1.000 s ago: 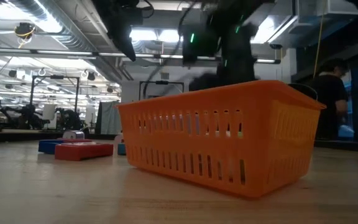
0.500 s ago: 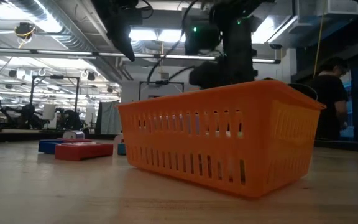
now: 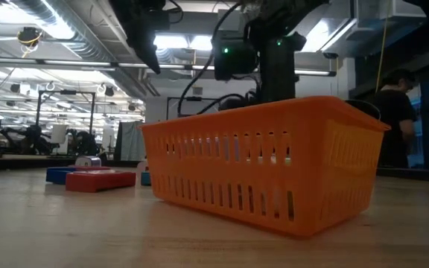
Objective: Pick & Place Office items
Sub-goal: Put the right light violet charger adapter into the orange bin
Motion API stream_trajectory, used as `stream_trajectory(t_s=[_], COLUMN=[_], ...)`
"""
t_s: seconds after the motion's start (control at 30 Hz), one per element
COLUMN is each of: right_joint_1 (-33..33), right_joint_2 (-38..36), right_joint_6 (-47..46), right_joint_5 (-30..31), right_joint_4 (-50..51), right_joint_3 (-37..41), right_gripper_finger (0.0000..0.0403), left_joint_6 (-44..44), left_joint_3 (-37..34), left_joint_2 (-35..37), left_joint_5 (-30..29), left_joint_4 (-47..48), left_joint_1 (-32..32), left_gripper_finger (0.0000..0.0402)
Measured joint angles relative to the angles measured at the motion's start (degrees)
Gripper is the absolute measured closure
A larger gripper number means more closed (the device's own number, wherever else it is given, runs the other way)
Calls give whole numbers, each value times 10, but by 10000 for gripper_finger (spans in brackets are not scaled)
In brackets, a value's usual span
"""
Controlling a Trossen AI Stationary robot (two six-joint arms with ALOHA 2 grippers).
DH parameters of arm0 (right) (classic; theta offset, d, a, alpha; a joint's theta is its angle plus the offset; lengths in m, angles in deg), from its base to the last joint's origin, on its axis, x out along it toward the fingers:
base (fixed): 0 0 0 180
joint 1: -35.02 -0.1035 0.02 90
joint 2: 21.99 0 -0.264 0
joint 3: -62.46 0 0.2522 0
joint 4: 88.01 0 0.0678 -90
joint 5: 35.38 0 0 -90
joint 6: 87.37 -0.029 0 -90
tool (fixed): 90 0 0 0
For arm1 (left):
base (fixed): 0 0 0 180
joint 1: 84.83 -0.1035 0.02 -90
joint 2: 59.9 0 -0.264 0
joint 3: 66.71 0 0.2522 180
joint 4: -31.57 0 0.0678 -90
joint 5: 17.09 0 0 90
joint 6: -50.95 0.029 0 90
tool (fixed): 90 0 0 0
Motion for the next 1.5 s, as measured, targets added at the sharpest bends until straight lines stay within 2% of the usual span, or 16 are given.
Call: stream_trajectory(t_s=[0.37,0.87,1.03,1.2,1.5], right_joint_1=[3,0,1,0,4], right_joint_2=[6,43,44,44,44], right_joint_6=[-7,12,12,12,25], right_joint_5=[13,-16,-13,-6,1], right_joint_4=[19,2,0,-5,-5], right_joint_3=[0,-2,-2,-2,-2], right_gripper_finger=[47,74,110,193,194], left_joint_6=[7,7,7,7,6], left_joint_3=[0,0,0,0,0], left_joint_2=[0,0,0,0,0], left_joint_5=[0,-4,-4,-4,-3], left_joint_4=[9,8,8,8,8], left_joint_1=[0,-6,-16,-24,-26], left_gripper_finger=[194,194,194,194,194])
